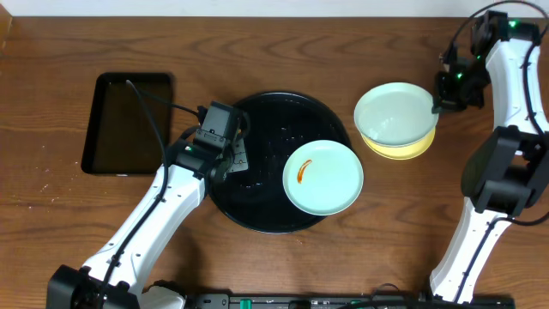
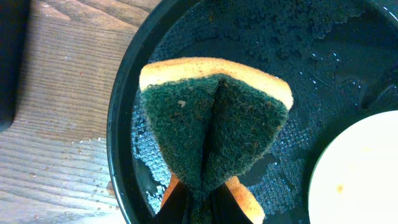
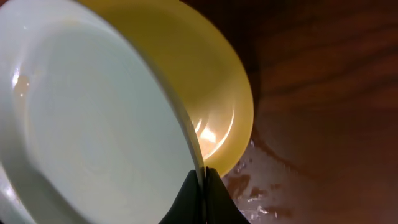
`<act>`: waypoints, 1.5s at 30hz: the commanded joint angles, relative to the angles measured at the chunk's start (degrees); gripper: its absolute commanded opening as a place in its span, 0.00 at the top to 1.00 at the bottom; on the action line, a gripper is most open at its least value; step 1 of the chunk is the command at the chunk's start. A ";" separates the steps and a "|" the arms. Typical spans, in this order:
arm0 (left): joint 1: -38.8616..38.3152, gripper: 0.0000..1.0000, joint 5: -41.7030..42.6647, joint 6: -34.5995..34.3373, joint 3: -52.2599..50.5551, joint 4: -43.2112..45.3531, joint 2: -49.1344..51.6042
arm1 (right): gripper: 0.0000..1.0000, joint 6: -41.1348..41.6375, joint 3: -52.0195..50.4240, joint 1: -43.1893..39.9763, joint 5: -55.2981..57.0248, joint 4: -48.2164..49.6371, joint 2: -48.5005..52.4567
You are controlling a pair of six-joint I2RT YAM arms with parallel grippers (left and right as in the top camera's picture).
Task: Clean dirty plates on tray and stack at the side
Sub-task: 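Release the green plate on the cream plate and raise the right gripper, then move the right gripper to the second green plate's rim and grip it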
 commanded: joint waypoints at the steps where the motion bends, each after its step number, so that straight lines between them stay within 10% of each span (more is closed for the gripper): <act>1: 0.24 0.92 -0.26 -0.11 -0.46 -0.22 0.33 | 0.99 2.08 -3.10 -0.59 0.59 2.78 0.02; 4: 0.24 0.91 -0.26 -0.13 -0.46 -0.17 0.33 | 0.97 2.51 -5.29 -0.70 0.96 4.74 0.02; 7: 0.24 0.92 -0.26 -0.13 -0.46 -0.13 0.33 | 0.54 2.69 -6.10 -0.63 0.94 4.57 0.02; 9: 0.24 0.91 -0.26 -0.13 -0.46 0.11 0.33 | 0.42 2.69 -6.08 -0.52 0.94 3.69 0.02; 25: 0.24 0.92 -0.26 -0.17 -0.46 0.92 0.33 | 0.40 -2.82 -4.04 4.00 -22.45 -8.61 -1.92; 45: 0.24 0.92 -0.26 -0.33 -0.46 1.07 0.33 | 0.23 22.49 -4.15 29.42 9.99 -10.78 -14.12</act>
